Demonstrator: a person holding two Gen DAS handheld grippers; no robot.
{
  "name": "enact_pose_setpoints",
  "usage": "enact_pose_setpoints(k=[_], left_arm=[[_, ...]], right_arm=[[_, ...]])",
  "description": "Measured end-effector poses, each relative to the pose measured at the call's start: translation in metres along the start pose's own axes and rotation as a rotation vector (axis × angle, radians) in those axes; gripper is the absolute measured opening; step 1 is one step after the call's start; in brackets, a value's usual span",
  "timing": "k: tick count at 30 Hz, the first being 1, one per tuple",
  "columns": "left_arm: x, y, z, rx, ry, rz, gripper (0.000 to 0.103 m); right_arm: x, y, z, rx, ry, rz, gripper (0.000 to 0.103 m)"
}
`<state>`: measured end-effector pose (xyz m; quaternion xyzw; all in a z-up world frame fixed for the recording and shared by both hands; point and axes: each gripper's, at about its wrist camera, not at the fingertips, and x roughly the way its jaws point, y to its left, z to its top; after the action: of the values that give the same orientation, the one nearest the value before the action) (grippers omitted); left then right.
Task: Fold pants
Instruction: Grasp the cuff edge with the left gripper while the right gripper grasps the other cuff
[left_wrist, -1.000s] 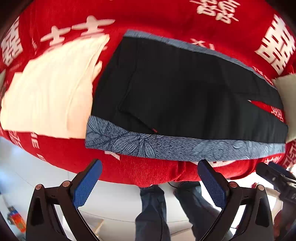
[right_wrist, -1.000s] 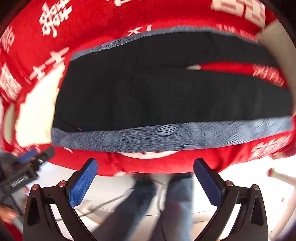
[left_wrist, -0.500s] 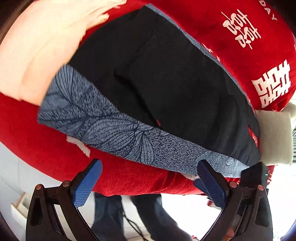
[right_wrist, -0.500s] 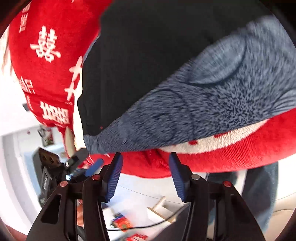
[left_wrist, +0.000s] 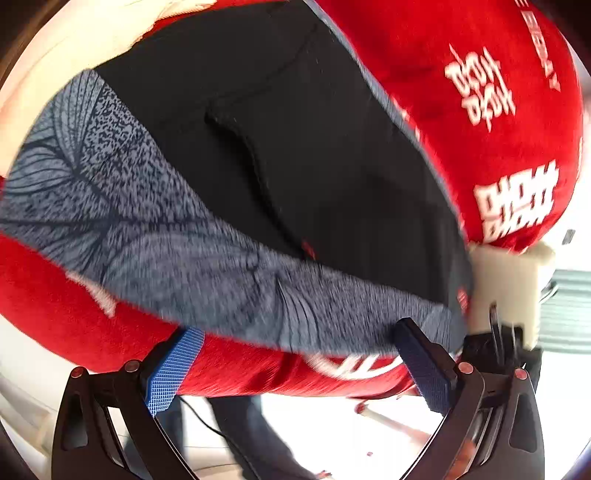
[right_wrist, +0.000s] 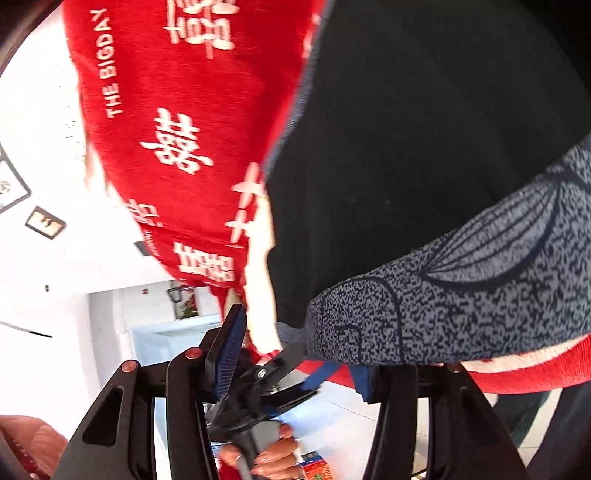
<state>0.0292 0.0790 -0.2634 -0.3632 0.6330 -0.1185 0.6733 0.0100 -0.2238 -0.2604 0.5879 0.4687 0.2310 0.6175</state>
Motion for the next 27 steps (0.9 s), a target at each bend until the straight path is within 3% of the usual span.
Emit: enact_pose_setpoints(k=[5,7,8,10,14,16,24,25,26,27], left_arm=[[-0.006,0.006,0.017,-0.070,-0.072,-0.023,0.099],[-0.009,0.005,0.023,-0.058,-0.084,0.001,0.059],[-0.008,0.004,0.026,-0.046,-0.074,0.009,0.054],[-0.005,-0.004,0.030,0.000,-0.061,0.031,0.033],[-0.016,-0.020,0.036,0.083,-0.048,0.044,0.033],[-0.019,-0.028,0.040,0.112,-0.036,0.043,0.033],[-0.029,-0.054,0.054,0.199,0.015,0.051,0.033],[-0.029,-0.055,0.054,0.208,0.021,0.062,0.033],[-0.028,-0.057,0.055,0.210,0.028,0.068,0.033],[-0.027,-0.058,0.055,0.212,0.031,0.073,0.033]], right_arm=[[-0.002,-0.001,0.003,-0.020,0.022,-0.003,0.056],[0.000,-0.007,0.002,-0.016,0.034,-0.037,0.056],[-0.002,-0.012,0.002,-0.010,0.032,-0.049,0.056],[-0.011,-0.025,0.001,0.009,0.008,-0.086,0.056],[-0.036,-0.058,0.000,0.086,-0.067,-0.118,0.056],[-0.051,-0.075,-0.001,0.136,-0.108,-0.091,0.056],[-0.094,-0.122,-0.013,0.421,-0.361,0.223,0.055],[-0.098,-0.124,-0.014,0.456,-0.387,0.238,0.043],[-0.101,-0.124,-0.013,0.484,-0.397,0.226,0.013],[-0.104,-0.118,-0.011,0.497,-0.386,0.150,0.007]])
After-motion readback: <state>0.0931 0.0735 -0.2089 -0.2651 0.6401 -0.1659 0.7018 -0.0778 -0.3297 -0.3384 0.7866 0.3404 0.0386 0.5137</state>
